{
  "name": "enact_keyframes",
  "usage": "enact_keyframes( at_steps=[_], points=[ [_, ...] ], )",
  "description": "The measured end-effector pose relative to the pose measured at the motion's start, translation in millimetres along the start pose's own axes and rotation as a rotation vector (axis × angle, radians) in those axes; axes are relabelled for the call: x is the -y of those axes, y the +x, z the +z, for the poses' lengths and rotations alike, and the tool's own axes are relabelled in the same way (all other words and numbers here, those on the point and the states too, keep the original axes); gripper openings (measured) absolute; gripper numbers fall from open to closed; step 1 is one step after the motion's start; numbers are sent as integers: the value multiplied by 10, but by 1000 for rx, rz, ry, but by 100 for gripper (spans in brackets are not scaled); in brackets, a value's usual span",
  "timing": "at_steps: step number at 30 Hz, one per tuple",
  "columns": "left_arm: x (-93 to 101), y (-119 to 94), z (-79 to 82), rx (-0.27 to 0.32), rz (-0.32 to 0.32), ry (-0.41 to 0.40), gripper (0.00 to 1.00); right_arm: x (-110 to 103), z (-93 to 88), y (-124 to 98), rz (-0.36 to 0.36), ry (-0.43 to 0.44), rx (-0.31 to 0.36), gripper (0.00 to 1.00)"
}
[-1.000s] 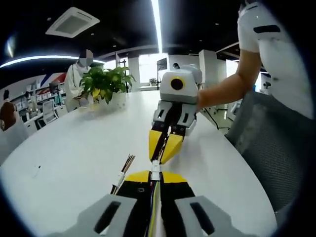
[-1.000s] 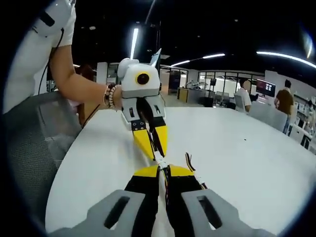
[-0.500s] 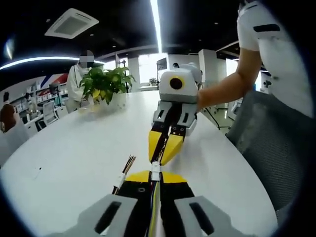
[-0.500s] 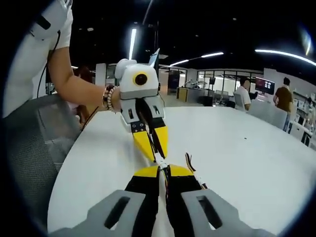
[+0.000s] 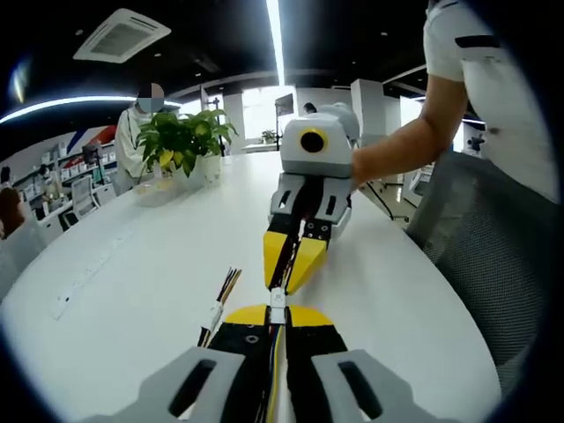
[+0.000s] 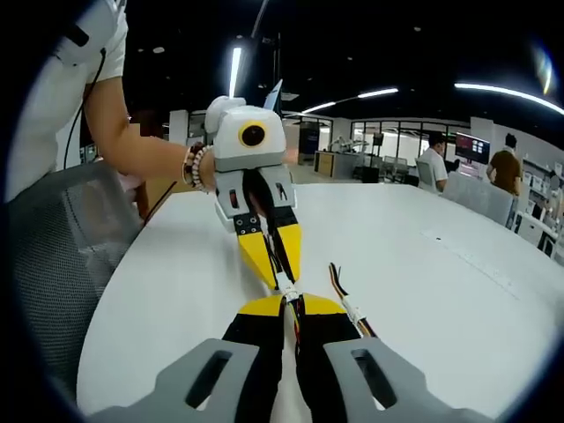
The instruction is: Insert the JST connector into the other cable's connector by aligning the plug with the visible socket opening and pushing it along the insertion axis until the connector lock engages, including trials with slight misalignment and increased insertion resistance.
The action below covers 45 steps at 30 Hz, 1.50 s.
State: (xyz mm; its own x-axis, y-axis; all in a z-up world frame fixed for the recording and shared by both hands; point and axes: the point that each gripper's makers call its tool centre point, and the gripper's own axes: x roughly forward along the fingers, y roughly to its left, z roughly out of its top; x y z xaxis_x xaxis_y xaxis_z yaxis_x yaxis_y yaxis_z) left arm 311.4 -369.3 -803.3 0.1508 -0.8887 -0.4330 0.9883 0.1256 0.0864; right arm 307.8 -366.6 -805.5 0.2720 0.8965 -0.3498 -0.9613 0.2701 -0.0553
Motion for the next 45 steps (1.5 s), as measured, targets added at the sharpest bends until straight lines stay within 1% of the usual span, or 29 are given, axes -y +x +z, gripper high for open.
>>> enact_keyframes(
  at_steps=[2,6,12,19,26,35,39,41,43,45],
  points=[
    [-57,35,-27,-17,3,3,0,60,-30,27,-10,-6,-9,2],
    [-143,108,-77,-44,3,4,0,185,-114,64,-24,15,-17,2],
    [-207,193,-184,-69,-8,-26,0,254,-225,110,-27,31,-34,2],
    [-206,264,-304,-100,-14,-42,0,255,-354,158,-14,39,-64,3],
    [-241,266,-342,-105,-10,-52,0,269,-394,175,-20,40,-76,3],
    [-280,262,-361,-98,-5,-70,1,291,-392,182,-33,50,-71,4],
    [-306,244,-378,-92,0,-80,4,291,-398,177,-34,52,-76,4],
    [-326,237,-380,-95,10,-70,7,291,-400,174,-37,54,-78,4],
    [-324,236,-380,-99,9,-60,7,295,-401,170,-43,60,-76,5],
    [-321,236,-381,-102,9,-53,7,313,-404,165,-54,70,-74,8]
  ],
)
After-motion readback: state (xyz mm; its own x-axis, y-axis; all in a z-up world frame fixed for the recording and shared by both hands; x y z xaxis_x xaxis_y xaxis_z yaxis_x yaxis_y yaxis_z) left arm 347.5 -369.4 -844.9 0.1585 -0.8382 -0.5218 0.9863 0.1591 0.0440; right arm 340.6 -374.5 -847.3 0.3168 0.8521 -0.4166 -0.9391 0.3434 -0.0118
